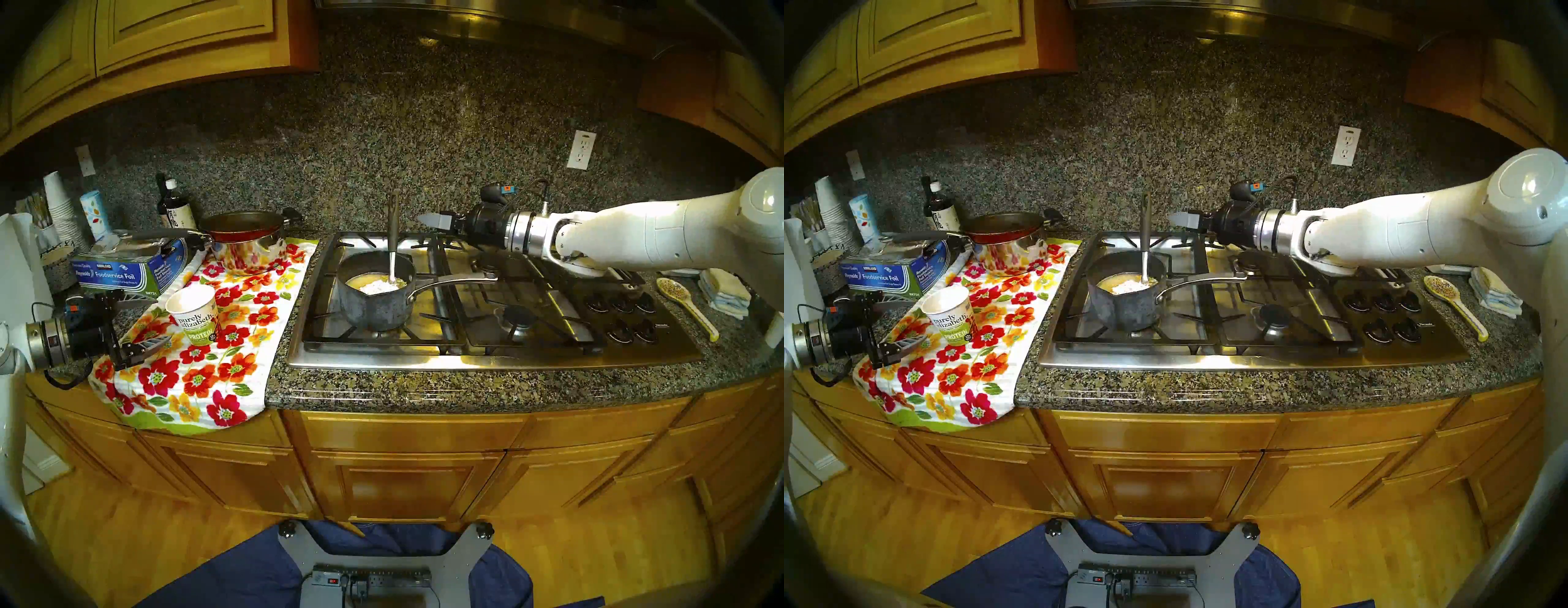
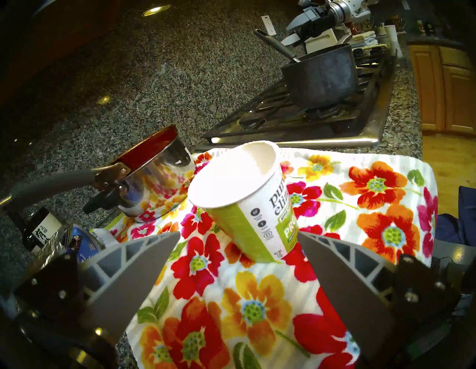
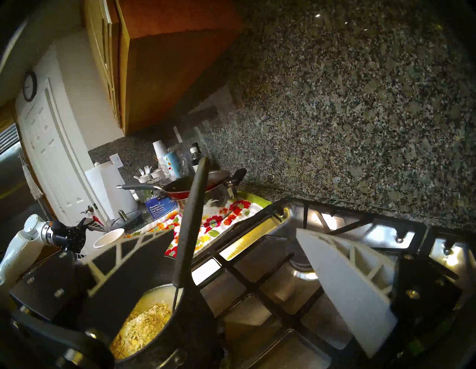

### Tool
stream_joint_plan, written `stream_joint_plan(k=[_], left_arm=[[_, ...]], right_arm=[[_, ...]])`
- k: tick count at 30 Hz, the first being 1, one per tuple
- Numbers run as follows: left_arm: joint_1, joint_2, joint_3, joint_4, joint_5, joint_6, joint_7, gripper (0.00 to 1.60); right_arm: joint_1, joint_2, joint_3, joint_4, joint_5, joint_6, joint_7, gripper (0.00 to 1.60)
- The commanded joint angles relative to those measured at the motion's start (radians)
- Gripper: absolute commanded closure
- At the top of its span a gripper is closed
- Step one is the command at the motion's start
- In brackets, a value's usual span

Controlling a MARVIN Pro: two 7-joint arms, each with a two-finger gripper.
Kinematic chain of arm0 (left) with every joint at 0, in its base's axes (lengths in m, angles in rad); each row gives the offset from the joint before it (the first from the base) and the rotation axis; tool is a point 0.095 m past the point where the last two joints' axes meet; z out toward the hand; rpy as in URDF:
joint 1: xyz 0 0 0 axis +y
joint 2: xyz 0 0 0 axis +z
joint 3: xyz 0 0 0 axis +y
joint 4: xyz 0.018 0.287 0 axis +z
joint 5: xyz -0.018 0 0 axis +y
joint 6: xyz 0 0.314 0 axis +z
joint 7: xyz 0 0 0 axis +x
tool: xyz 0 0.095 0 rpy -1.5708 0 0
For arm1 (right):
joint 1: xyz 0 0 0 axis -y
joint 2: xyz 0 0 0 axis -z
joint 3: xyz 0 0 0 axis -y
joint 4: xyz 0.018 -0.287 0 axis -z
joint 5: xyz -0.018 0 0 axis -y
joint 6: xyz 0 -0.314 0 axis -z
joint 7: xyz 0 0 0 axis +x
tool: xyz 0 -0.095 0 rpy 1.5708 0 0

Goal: Pour oats into pot and stir with a spoon

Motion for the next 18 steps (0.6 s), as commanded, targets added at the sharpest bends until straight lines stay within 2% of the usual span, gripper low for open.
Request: stream_joint_plan(k=[1, 13, 18], left_arm=[[-0.012, 0.011, -0.023, -0.017, -0.009, -0.003, 0.003, 0.0], [-0.012, 0.011, -0.024, -0.017, -0.009, -0.003, 0.003, 0.0], [-0.012, 0.01, -0.024, -0.018, -0.009, -0.003, 0.003, 0.0]], right_arm=[[0.036, -0.021, 0.04, -0.012, 0.016, -0.004, 0.004, 0.0], [0.031, -0.055, 0.059, -0.036, 0.033, -0.014, -0.012, 0.0], [0.022, -0.073, 0.063, -0.018, 0.035, -0.012, -0.016, 0.0]])
